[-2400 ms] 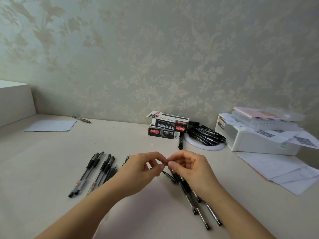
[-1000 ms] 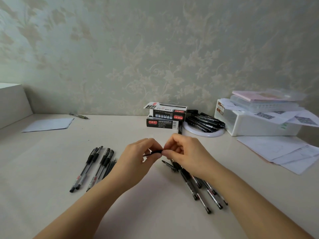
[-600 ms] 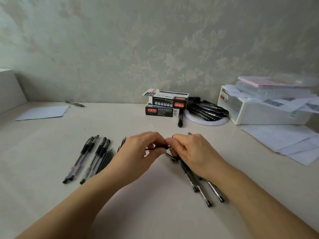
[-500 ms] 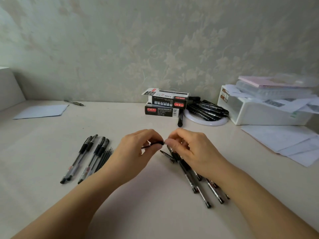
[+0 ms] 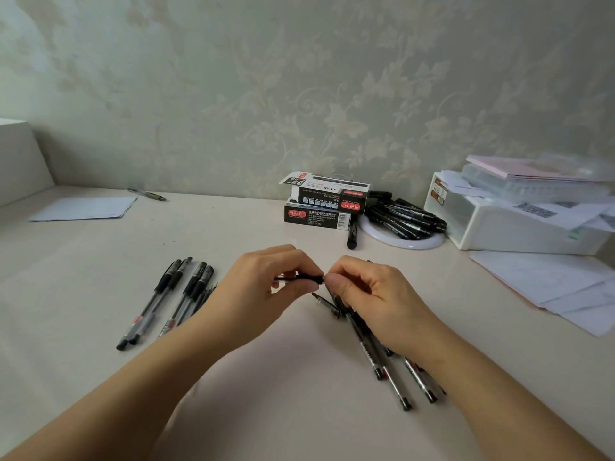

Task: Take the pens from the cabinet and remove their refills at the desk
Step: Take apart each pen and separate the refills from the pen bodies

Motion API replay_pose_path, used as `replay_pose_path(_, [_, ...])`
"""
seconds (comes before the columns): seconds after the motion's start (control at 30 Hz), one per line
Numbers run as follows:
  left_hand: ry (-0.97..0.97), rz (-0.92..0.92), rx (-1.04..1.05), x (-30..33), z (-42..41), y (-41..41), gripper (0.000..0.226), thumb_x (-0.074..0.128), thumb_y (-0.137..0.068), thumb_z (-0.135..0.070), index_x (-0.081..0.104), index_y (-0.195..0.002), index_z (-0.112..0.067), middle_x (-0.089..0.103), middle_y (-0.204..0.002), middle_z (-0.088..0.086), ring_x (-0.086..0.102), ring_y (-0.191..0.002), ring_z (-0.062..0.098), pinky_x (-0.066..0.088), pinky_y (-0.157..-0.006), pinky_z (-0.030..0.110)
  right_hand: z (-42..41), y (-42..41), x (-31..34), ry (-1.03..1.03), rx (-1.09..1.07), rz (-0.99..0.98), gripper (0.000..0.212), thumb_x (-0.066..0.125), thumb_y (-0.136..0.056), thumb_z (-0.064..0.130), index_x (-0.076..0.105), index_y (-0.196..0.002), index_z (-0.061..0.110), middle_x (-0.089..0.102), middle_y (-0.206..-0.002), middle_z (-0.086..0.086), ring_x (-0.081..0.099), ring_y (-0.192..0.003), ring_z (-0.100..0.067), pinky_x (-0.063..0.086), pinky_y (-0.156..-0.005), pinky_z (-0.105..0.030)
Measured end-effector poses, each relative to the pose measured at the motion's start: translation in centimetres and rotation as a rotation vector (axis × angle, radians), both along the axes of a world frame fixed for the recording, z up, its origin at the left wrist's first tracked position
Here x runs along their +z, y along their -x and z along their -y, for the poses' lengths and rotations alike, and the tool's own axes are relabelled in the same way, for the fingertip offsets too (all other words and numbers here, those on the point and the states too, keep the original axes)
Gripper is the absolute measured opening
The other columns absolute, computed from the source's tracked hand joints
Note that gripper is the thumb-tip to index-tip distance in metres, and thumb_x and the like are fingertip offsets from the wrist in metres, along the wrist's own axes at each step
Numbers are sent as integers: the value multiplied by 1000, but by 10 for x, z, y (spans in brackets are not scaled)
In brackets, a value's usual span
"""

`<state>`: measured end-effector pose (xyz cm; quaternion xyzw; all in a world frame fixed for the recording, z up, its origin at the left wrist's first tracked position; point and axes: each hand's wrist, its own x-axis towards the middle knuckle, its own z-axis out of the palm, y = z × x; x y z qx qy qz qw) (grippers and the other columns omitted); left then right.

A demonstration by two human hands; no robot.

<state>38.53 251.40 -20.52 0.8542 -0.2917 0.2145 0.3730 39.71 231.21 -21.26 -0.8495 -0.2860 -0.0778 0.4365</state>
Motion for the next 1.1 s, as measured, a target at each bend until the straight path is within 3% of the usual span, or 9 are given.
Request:
replay_pose_path(0.13, [-8,15,10,0,2,1,10,71,-86,-14,71,-92,-23,65,-85,-15,63,-80,4,43,-71,9,0,0,0,-16,-20,-35,22,56,-96,37,63,-81,24,58,-68,-9,51,-63,-24,42,-58,-35])
replay_pose_path(0.23, [-45,23,54,-1,2,0,9,71,-86,-16,70,-91,-24,63,-84,-16,62,-78,5,43,-70,8,0,-1,-3,6,-110,1,21,61,-91,46,65,-81,28,62,-67,2,50,-56,-6,41,-55,-20])
replay_pose_path(0.3, [-69,19,118,-3,1,-1,9,70,-87,-17,68,-89,-26,63,-83,-17,61,-78,5,41,-68,7,1,-2,-5,86,-199,78,22,65,-85,52,66,-85,30,60,-70,9,52,-63,-3,38,-58,-14])
replay_pose_path(0.43, [-24,-35,228,-5,-4,-4,11,69,-87,-18,66,-85,-29,63,-80,-20,58,-79,4,38,-68,4,-2,2,-10,333,-261,178,22,70,-82,49,71,-93,30,50,-86,12,48,-89,-6,42,-76,-25])
replay_pose_path(0.53, [-22,-57,238,-5,-4,-4,10,69,-86,-18,67,-85,-28,64,-80,-19,58,-80,2,38,-68,3,-7,6,-11,434,-261,179,21,69,-84,48,72,-94,30,46,-92,12,44,-97,-11,42,-83,-27])
replay_pose_path(0.67, [-66,-72,193,-6,-2,-1,9,69,-87,-16,68,-85,-25,64,-79,-17,57,-78,2,36,-64,2,-10,6,-11,425,-266,208,10,60,-94,33,67,-97,27,50,-98,12,43,-101,-14,40,-89,-28])
replay_pose_path(0.83, [-77,-70,183,-5,-3,-2,8,69,-87,-18,68,-86,-26,64,-79,-16,58,-77,4,38,-65,4,-7,4,-7,290,-315,189,5,55,-97,30,57,-95,25,61,-90,14,47,-92,-13,45,-79,-35])
replay_pose_path(1.1, [-95,-73,175,-5,-4,-2,8,69,-87,-21,67,-86,-29,64,-80,-17,57,-79,2,39,-67,6,-5,1,-6,171,-261,220,8,60,-94,18,63,-95,26,59,-92,17,52,-92,-10,43,-81,-25])
